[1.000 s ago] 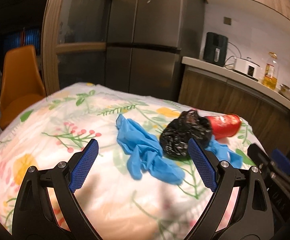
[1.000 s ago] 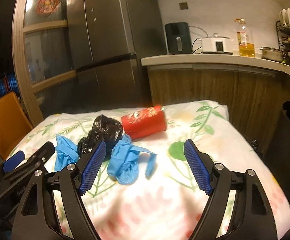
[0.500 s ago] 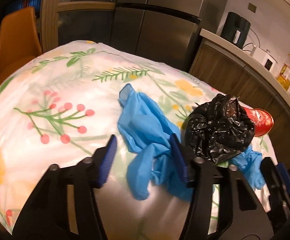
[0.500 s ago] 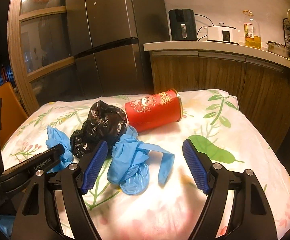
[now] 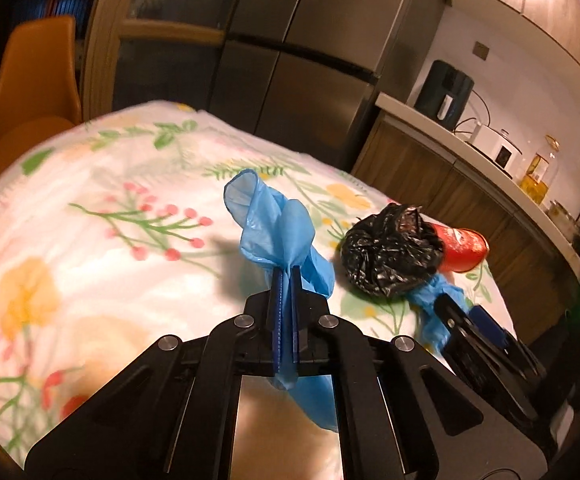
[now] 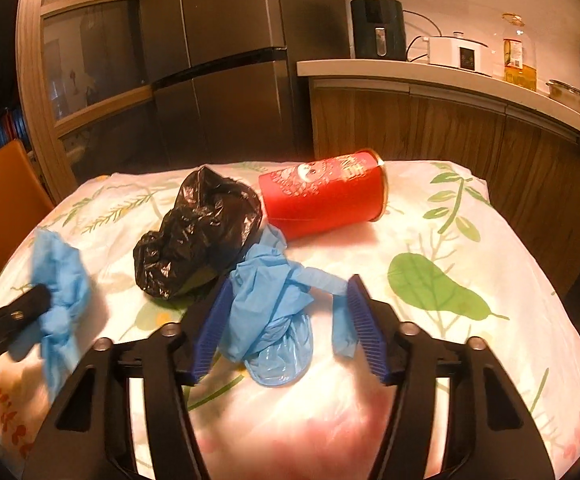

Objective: Collect trash
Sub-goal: 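Grasp a blue glove with the left gripper while the right gripper grasps the other blue glove, then carry both blue gloves over the black bin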

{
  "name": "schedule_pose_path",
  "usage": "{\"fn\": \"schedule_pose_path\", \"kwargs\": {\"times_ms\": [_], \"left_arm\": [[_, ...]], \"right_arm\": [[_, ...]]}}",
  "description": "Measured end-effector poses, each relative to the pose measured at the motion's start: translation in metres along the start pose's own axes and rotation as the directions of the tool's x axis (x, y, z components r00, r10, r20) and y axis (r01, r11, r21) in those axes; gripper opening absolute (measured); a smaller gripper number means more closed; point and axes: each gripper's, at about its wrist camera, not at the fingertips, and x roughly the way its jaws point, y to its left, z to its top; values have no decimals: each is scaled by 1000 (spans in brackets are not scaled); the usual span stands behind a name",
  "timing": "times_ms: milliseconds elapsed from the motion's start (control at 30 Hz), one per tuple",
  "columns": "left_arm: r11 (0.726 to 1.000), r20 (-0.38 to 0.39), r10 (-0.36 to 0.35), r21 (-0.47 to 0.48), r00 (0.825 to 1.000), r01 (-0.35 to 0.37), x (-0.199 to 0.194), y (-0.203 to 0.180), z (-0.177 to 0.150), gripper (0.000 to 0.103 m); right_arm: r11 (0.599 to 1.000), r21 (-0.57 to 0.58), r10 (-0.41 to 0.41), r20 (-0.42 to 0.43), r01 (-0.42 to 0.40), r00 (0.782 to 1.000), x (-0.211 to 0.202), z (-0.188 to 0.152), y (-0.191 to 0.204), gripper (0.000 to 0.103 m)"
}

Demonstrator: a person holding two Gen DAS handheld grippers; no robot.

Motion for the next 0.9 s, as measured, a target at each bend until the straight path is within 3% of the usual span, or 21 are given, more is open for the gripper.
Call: {"fn": "schedule_pose_path", "kwargs": {"times_ms": [100, 267, 900], "left_arm": [[998, 18, 31, 46, 999, -32, -14, -7, -4, 2], [995, 31, 45, 91, 998, -48, -34, -12, -9, 2], [987, 89, 29, 156, 996, -42, -107, -47, -28, 2]], "right_arm": [[1000, -13, 22, -37, -23, 999, 3, -2, 3, 28], [999, -12, 51, -32, -51, 998, -11, -6, 3, 12], [993, 26, 111, 129, -115, 985, -155, -35, -30, 7]]}}
